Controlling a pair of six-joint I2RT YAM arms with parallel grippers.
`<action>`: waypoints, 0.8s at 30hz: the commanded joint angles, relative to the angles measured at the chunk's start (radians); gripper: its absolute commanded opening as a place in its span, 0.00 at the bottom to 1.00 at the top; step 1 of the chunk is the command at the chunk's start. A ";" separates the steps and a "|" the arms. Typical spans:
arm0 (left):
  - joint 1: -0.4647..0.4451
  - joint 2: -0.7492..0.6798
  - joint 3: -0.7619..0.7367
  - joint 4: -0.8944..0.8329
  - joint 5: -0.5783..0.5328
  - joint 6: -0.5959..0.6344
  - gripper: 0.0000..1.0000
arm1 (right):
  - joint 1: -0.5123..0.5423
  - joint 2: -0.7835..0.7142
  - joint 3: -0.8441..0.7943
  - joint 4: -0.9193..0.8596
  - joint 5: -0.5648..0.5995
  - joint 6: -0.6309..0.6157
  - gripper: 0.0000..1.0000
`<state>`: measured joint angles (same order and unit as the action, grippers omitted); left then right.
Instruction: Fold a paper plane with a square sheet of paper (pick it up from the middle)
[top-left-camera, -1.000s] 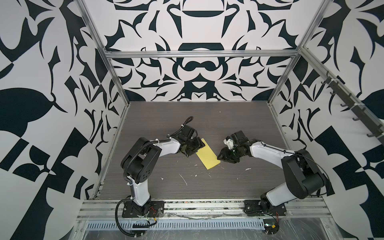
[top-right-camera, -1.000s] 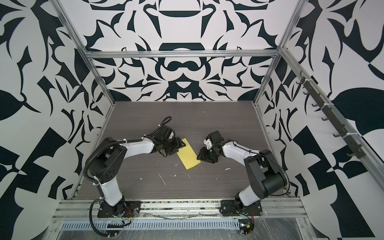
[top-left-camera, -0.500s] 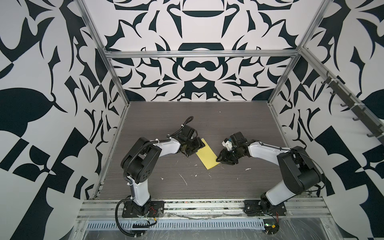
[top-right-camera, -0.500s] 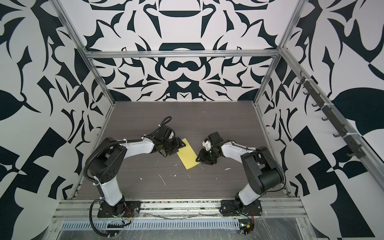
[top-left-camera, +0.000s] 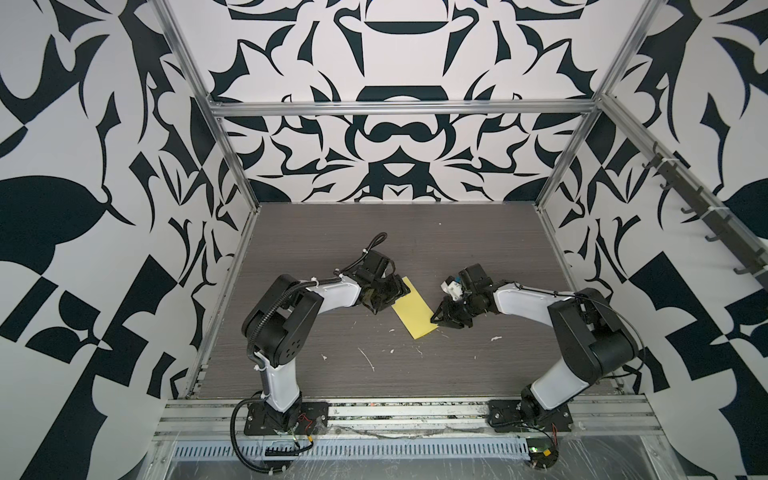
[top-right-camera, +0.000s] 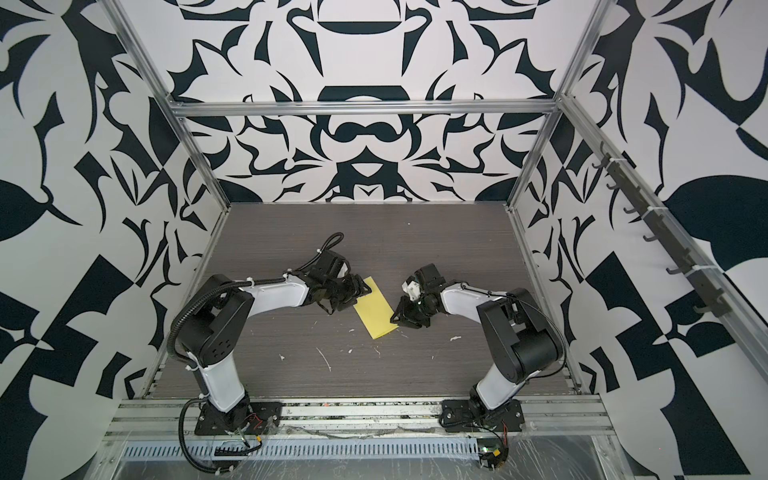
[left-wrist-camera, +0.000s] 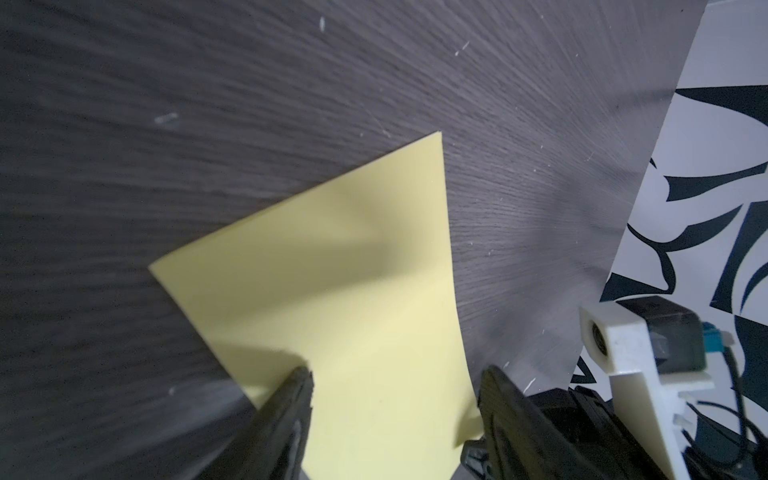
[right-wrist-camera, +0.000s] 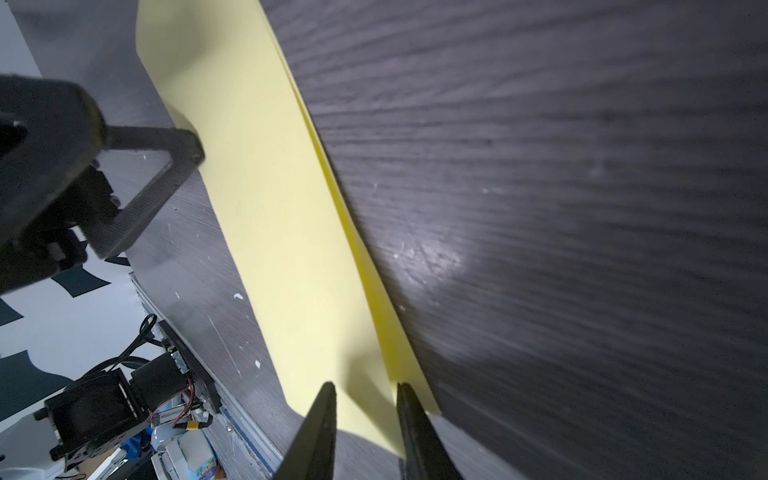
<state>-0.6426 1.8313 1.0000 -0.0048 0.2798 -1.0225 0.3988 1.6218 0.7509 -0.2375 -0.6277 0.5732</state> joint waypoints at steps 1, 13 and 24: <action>0.001 0.034 0.012 -0.060 -0.024 0.007 0.68 | -0.002 -0.037 -0.001 0.002 0.013 0.004 0.26; 0.001 0.041 0.024 -0.069 -0.028 0.028 0.67 | -0.002 -0.064 0.008 -0.065 0.076 0.017 0.16; 0.003 0.058 0.046 -0.077 -0.031 0.049 0.67 | 0.032 -0.057 0.048 -0.014 0.089 0.080 0.04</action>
<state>-0.6426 1.8534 1.0367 -0.0319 0.2775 -0.9905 0.4095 1.5806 0.7528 -0.2829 -0.5503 0.6243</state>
